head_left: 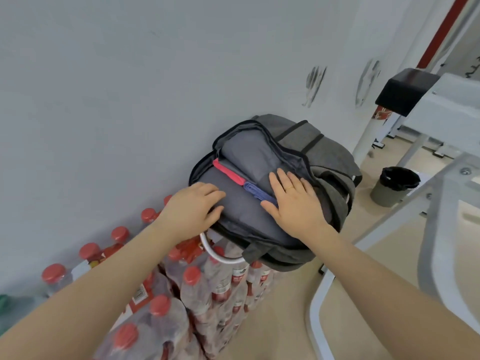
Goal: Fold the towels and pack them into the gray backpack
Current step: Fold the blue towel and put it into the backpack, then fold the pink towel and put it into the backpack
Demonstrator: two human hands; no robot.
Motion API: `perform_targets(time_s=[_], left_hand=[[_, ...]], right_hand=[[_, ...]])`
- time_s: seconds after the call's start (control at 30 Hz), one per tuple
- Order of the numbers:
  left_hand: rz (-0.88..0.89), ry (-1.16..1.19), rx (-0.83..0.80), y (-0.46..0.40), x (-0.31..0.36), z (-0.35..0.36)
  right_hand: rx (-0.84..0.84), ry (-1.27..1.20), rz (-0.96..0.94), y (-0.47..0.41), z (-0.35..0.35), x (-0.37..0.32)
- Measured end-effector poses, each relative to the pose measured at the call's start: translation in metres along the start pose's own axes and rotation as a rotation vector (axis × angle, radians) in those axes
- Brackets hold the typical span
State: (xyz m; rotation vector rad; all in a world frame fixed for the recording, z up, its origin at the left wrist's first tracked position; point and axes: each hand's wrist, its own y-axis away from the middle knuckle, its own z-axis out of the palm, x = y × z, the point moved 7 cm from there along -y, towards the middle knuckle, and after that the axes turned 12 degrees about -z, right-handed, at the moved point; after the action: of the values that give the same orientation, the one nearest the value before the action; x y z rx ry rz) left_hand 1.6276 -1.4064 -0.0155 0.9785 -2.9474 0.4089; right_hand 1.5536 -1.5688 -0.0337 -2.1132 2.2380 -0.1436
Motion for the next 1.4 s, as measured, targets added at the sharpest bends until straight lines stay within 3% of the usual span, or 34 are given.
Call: perform_targets(time_s=[0.1,0.23,0.47,0.7,0.93,1.2,1.4], left_hand=[[-0.114,0.077,0.008,0.014,-0.018,-0.013],[-0.297,0.172,0.055,0.038,-0.04,-0.024],[-0.637,0.265,0.187,0.143,-0.075,-0.042],[-1.192,0.289,0.355,0.298,-0.058,-0.046],[-1.726,0.287,0.304,0.499,0.049,-0.033],[-2.185,0.191,0.575,0.685,0.233,-0.059],[-2.395,0.122,0.737,0.819,0.406,-0.078]], right_hand=[[0.112,-0.021,0.06,-0.001,-0.02,-0.023],[0.227,-0.063,-0.133,-0.008,-0.036,-0.087],[0.069,-0.191,-0.534,-0.022,-0.02,-0.19],[-0.041,-0.245,-1.051,0.018,-0.004,-0.299],[-0.255,-0.348,-1.52,0.16,0.018,-0.422],[-0.4,-0.27,-2.063,0.4,0.008,-0.521],[-0.391,-0.163,-2.316,0.613,-0.008,-0.563]])
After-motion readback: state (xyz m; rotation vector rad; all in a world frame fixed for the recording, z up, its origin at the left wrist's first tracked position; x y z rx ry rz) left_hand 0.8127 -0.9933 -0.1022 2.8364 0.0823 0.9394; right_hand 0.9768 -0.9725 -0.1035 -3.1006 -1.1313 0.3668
